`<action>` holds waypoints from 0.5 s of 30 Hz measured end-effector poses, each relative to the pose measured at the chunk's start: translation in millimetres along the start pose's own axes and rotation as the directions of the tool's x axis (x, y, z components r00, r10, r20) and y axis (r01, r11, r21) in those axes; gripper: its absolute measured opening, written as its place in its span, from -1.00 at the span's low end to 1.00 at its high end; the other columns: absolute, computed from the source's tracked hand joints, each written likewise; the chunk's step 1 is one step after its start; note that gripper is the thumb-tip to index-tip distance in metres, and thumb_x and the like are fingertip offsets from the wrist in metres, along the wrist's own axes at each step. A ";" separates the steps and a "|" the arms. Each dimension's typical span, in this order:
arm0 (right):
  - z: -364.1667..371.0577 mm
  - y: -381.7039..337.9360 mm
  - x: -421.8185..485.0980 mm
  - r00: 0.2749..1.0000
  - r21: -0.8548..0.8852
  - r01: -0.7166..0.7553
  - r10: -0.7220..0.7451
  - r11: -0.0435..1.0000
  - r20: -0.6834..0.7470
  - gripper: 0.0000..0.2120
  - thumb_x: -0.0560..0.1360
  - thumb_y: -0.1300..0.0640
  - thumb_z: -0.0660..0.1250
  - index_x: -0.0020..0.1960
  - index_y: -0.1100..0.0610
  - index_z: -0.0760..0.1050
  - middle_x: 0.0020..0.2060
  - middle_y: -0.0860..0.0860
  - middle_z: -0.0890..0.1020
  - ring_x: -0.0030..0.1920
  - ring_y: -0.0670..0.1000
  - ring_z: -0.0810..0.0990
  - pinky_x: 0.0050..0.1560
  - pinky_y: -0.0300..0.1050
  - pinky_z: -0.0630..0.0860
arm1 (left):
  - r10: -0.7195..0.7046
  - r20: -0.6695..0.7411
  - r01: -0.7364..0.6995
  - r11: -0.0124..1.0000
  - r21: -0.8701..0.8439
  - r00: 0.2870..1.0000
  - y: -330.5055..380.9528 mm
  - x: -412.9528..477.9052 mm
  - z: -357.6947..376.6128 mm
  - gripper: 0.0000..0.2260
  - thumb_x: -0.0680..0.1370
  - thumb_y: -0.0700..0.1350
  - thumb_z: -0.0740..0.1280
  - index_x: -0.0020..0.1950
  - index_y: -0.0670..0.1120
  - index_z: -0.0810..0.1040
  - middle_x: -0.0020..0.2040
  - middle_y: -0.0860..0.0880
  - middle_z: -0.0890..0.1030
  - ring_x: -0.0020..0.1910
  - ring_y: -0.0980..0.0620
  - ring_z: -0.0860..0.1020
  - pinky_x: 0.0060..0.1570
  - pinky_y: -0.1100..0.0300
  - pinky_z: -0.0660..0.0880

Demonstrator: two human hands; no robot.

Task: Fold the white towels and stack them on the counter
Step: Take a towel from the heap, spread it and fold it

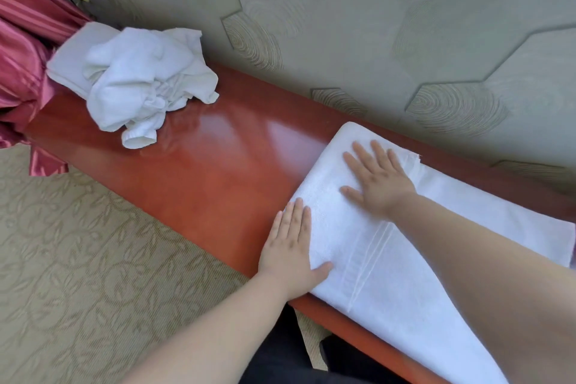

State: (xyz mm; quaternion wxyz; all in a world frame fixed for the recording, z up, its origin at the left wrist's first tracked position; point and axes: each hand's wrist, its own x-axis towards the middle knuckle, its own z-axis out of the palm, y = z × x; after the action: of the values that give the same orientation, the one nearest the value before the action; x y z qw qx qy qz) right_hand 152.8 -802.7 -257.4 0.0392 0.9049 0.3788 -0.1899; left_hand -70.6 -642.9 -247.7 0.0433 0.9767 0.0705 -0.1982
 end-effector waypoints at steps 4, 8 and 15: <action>-1.3 -18.8 1.4 0.999 0.004 0.039 -0.038 0.999 -0.030 -0.23 0.54 -0.45 -0.29 0.65 -0.13 -0.26 0.64 -0.05 -0.29 0.60 0.17 -0.39 0.58 0.22 -0.32 | 0.025 -0.019 -0.026 0.999 -0.030 0.999 -5.7 -5.1 5.0 0.03 0.48 0.51 0.02 0.63 -0.17 -0.32 0.62 -0.10 -0.43 0.61 -0.06 -0.40 0.57 -0.05 -0.33; -1.1 -30.3 3.0 0.983 -0.050 0.182 -0.181 0.982 0.020 -0.23 0.50 -0.51 -0.35 0.64 -0.23 -0.24 0.64 -0.10 -0.26 0.60 0.16 -0.40 0.56 0.28 -0.34 | 0.133 -0.032 -0.133 0.991 -0.010 0.991 -19.8 -13.0 10.1 0.01 0.48 0.49 0.09 0.67 -0.17 -0.10 0.67 -0.10 -0.28 0.65 -0.08 -0.26 0.57 -0.05 -0.19; -8.7 -15.1 52.1 0.987 0.060 -0.157 0.154 0.986 0.042 -0.13 0.41 -0.56 -0.41 0.62 -0.19 -0.35 0.62 -0.12 -0.34 0.61 0.23 -0.33 0.56 0.25 -0.35 | 0.130 -0.013 -0.130 0.992 -0.004 0.991 -22.6 -10.6 15.3 0.04 0.45 0.50 0.12 0.67 -0.19 -0.08 0.68 -0.18 -0.17 0.66 -0.14 -0.18 0.57 -0.11 -0.12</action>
State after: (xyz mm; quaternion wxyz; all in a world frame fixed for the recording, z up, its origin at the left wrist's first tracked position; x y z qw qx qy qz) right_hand 178.3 -755.2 -267.7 0.0323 0.9288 0.3001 -0.2151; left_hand -89.6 -623.6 -258.9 0.0583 0.9803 0.0076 -0.1884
